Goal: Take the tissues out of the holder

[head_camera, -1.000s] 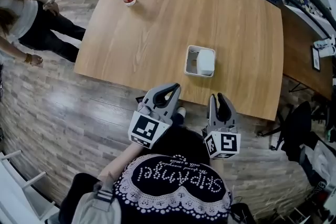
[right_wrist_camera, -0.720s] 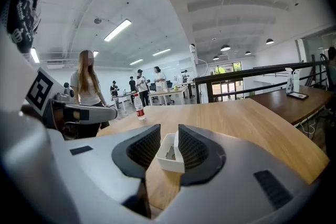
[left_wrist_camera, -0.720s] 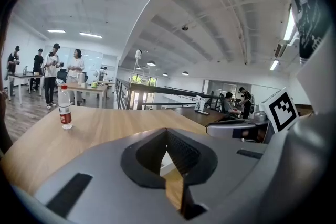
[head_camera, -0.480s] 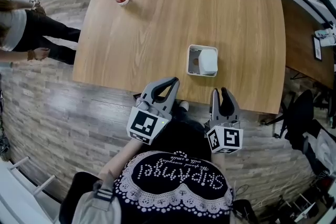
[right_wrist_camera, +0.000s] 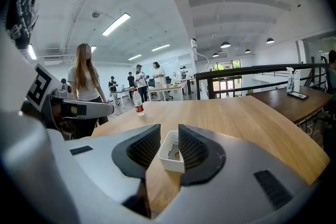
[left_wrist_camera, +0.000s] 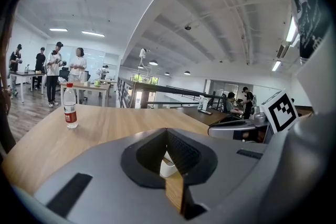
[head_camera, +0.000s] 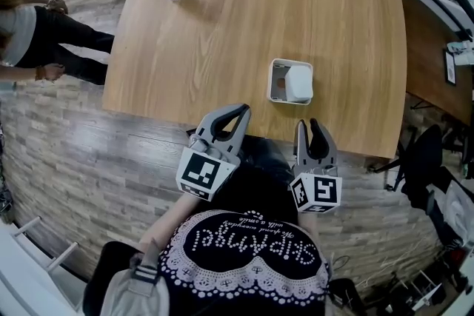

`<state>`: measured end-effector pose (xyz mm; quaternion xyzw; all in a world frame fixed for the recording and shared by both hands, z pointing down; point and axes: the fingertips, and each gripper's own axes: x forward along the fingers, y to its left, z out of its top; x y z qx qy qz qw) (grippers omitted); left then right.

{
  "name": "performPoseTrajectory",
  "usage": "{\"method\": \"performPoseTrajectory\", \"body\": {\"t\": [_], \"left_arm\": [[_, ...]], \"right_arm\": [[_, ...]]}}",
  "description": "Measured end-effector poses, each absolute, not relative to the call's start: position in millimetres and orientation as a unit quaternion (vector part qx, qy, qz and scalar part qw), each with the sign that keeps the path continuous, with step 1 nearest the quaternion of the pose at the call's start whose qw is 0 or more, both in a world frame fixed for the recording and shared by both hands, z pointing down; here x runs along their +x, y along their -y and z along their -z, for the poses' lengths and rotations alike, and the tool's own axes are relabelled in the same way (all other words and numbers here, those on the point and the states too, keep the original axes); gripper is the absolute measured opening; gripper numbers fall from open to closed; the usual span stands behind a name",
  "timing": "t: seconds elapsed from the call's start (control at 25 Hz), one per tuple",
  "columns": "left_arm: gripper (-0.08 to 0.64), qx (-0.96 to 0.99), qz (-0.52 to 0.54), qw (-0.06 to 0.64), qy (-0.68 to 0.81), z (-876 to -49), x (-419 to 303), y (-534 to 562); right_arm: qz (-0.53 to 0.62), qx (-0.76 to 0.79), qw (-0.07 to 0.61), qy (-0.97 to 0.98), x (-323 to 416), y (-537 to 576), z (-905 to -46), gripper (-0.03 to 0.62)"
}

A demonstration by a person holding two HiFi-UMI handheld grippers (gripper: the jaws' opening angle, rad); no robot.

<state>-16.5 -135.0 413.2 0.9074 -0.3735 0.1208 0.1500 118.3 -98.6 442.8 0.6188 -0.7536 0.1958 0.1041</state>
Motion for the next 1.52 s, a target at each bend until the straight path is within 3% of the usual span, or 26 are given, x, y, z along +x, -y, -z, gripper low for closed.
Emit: {"method": "performPoseTrajectory", "body": {"t": [0.36,0.68,1.04,1.52], "left_arm": [[0.006,0.903,-0.121,0.151,0.383,-411,-8,140],[0.006,0.898,-0.123,0.163,0.389,-413,-4,139],[0.006,0.897,-0.126,0.167,0.389,-418,-3,141],[0.006,0.895,-0.132,0.176,0.388,-422,-4,145]], "right_arm": [[-0.202,0.606,0.116,0.761,125,109,-450,0.101],[-0.212,0.609,0.154,0.749,137,125,-471,0.251],[-0.226,0.603,0.194,0.74,147,159,-508,0.339],[-0.284,0.584,0.235,0.723,140,173,-552,0.359]]}}
